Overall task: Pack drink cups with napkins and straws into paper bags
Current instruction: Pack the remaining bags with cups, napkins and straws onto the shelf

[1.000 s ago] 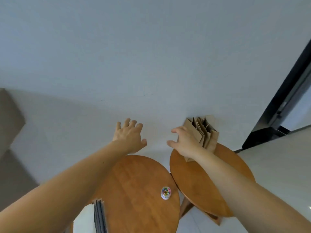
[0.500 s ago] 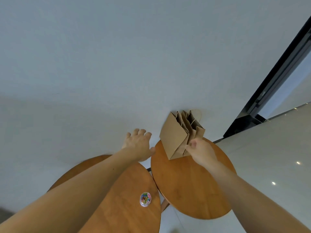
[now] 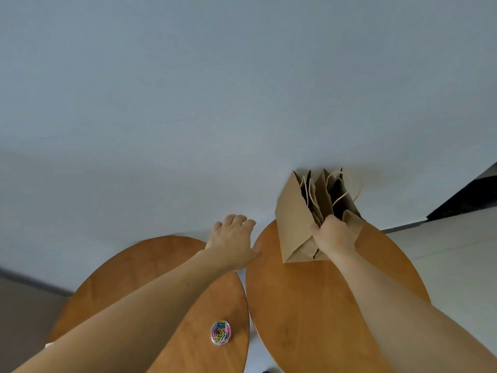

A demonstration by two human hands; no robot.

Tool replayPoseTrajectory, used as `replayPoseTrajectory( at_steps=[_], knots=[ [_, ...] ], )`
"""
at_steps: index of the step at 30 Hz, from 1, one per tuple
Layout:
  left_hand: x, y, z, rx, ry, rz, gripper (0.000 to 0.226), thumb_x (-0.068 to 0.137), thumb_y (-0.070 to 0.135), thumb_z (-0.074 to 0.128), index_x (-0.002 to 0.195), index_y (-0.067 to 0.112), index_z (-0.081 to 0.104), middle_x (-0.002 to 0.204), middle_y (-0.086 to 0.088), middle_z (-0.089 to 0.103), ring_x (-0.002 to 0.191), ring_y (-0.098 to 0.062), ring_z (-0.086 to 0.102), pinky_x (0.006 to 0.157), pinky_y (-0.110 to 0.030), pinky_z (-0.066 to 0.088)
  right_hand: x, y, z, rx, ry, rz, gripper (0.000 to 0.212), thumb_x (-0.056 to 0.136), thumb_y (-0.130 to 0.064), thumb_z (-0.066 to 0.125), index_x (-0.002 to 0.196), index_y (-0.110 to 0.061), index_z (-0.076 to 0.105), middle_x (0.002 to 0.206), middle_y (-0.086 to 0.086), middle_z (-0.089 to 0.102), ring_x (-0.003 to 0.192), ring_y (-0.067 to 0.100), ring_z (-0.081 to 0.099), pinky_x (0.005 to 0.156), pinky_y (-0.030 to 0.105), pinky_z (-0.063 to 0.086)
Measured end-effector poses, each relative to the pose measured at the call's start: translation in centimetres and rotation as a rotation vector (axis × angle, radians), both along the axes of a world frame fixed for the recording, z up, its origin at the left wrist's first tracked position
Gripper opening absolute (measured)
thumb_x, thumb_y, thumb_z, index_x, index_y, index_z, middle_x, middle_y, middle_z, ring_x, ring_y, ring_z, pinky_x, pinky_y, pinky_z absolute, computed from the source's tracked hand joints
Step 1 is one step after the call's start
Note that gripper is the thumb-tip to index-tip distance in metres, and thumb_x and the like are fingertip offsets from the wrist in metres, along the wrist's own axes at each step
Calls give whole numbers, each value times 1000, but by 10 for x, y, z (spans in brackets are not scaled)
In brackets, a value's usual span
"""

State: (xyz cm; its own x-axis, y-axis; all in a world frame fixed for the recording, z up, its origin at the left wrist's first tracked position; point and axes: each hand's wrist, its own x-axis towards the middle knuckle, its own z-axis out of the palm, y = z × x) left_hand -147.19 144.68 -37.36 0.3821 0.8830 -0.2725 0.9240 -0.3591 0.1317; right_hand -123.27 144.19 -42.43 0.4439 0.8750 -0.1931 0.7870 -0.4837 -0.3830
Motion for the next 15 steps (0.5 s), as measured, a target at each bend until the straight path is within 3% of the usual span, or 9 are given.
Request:
replayPoseTrajectory(
  at_steps=[7,10,15],
  knots=[
    [14,2,-15,-44,29,39,62,96,49,42,151,22,32,156,-1,32,145,-21,23,117,-42,25,5,15,-15,-1,-27,79,22,103,-24,45,99,-9,61,96,12,68,102,32,61,73,36,50],
    [12,2,-14,-46,28,60,62,97,50,43,151,21,32,156,-1,32,145,-21,23,117,-42,25,-3,14,-8,25,-58,144,20,103,-23,45,94,-11,59,94,11,69,101,33,63,83,37,49],
    [-9,-4,-3,-29,-17,106,62,96,49,44,151,21,32,156,-1,32,145,-21,23,116,-42,26,-41,4,22,120,-125,280,20,101,-27,52,96,-11,62,83,5,67,77,24,67,55,24,36]
  ],
)
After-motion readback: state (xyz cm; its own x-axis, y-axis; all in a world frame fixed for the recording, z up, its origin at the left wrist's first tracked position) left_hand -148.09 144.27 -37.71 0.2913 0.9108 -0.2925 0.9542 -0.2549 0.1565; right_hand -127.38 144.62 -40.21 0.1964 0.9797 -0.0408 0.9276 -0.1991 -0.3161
